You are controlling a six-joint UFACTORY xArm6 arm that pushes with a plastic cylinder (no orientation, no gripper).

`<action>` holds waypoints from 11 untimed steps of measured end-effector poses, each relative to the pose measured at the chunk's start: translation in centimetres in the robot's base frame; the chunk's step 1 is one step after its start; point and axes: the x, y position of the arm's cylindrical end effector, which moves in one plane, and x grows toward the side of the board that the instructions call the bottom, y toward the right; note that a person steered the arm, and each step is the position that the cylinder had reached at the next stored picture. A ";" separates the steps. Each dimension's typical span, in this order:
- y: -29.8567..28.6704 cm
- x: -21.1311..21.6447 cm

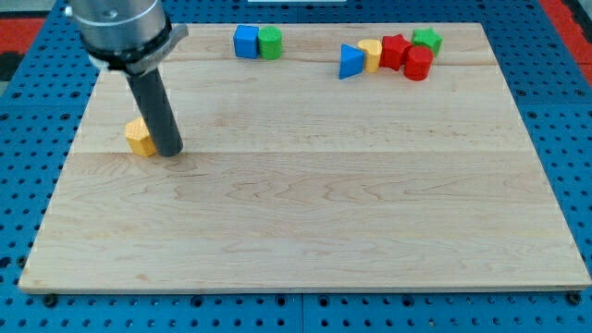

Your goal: Separate the yellow heart and blue triangle

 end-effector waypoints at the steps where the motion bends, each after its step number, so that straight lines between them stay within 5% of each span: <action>1: -2.0 -1.2; 2: -3.4 -3.7; 4: 10.4 -7.2; 6: 13.1 -16.6; 8: 22.1 -21.9; 9: 24.3 -22.5; 11: 25.1 -14.4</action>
